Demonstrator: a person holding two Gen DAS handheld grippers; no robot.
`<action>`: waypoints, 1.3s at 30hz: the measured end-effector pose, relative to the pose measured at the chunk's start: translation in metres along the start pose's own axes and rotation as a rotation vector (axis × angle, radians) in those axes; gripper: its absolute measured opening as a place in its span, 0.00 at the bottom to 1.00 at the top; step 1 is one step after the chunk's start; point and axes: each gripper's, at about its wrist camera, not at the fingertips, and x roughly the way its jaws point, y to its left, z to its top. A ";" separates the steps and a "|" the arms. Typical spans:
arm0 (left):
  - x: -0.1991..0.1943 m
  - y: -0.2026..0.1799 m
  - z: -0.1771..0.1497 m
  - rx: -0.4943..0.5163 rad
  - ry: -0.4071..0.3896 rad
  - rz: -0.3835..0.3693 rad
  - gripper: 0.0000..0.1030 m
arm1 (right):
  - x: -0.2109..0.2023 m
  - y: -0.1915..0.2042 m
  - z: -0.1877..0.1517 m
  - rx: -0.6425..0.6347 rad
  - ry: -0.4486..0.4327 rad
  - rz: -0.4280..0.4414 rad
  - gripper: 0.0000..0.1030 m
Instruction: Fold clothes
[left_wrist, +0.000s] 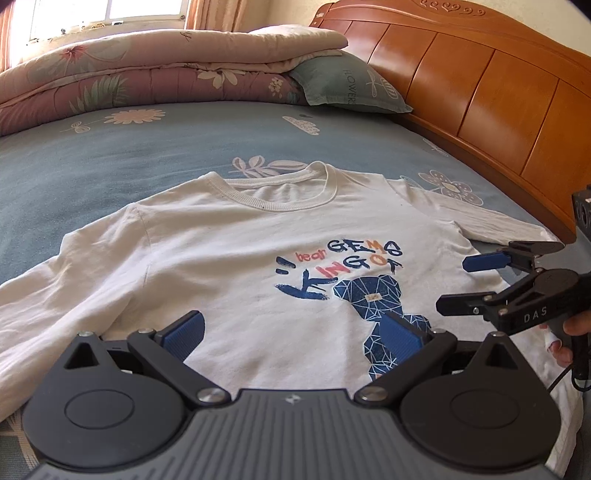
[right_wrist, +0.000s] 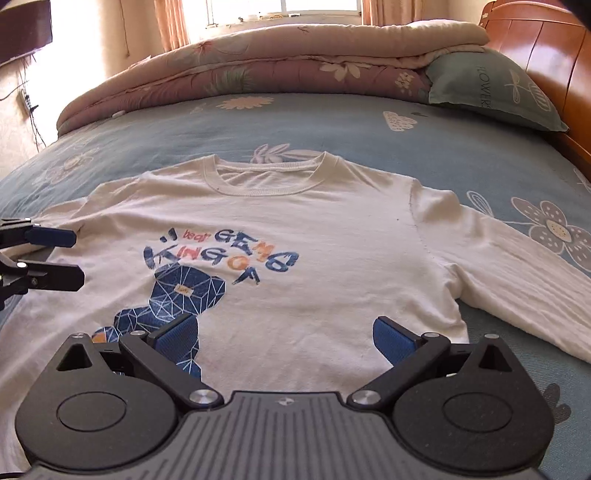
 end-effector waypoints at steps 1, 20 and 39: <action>0.003 0.000 -0.001 -0.003 0.006 0.001 0.98 | 0.005 0.001 -0.006 -0.002 0.010 -0.007 1.00; -0.009 -0.035 -0.034 0.063 0.148 0.139 0.98 | -0.002 0.009 -0.015 -0.034 0.020 -0.033 1.00; -0.071 -0.006 0.011 0.058 -0.038 0.249 0.99 | -0.003 0.008 -0.009 0.073 0.036 0.010 1.00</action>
